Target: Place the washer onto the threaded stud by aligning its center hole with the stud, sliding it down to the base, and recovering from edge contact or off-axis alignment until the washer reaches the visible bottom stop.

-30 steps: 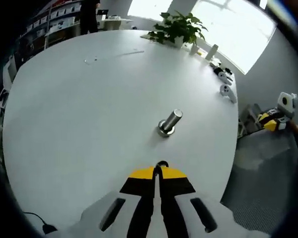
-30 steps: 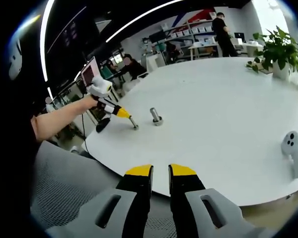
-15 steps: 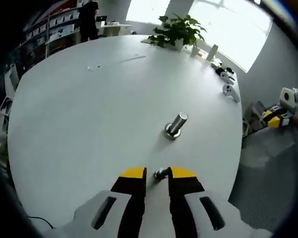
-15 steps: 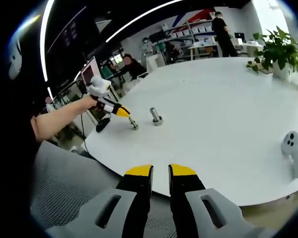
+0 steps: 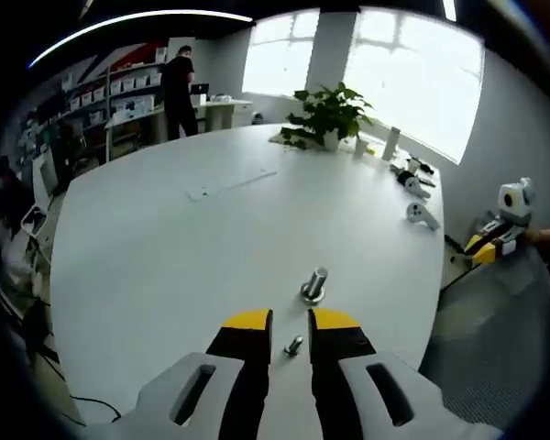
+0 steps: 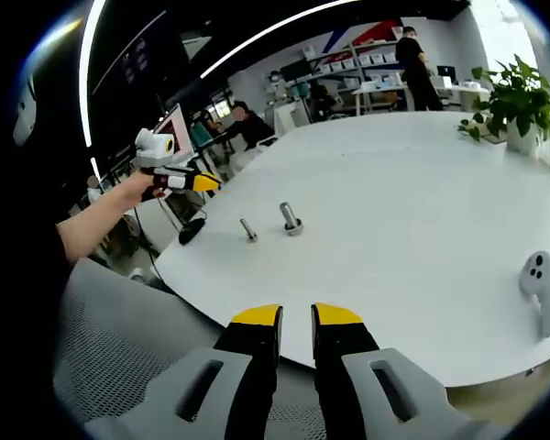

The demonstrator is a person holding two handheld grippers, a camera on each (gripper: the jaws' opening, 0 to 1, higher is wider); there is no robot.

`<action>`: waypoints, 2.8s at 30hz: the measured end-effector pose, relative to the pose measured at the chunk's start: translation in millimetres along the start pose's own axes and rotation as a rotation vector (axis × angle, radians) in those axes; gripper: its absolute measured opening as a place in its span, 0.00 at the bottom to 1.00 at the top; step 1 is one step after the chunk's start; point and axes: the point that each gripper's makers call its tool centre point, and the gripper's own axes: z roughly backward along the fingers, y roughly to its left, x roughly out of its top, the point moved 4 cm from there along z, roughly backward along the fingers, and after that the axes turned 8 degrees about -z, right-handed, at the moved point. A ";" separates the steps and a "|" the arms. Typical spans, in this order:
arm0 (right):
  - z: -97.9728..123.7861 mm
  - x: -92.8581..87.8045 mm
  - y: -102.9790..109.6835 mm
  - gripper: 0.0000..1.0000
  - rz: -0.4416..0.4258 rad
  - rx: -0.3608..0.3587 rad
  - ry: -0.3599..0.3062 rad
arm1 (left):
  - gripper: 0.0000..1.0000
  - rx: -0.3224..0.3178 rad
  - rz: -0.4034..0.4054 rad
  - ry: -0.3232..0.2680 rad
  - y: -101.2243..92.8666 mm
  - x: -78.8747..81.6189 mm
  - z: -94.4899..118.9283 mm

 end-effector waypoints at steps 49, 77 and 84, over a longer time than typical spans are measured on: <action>2.9 -10.0 11.4 0.24 0.126 0.101 0.022 | 0.54 0.413 -0.090 -0.134 -145.1 -44.1 93.4; 3.2 -13.7 11.6 0.29 0.157 0.130 0.046 | 0.44 0.399 0.031 -0.009 -147.8 -69.6 85.2; 3.9 -14.0 14.4 0.29 0.155 0.137 0.037 | 0.42 0.435 0.090 -0.008 -143.2 -75.1 92.6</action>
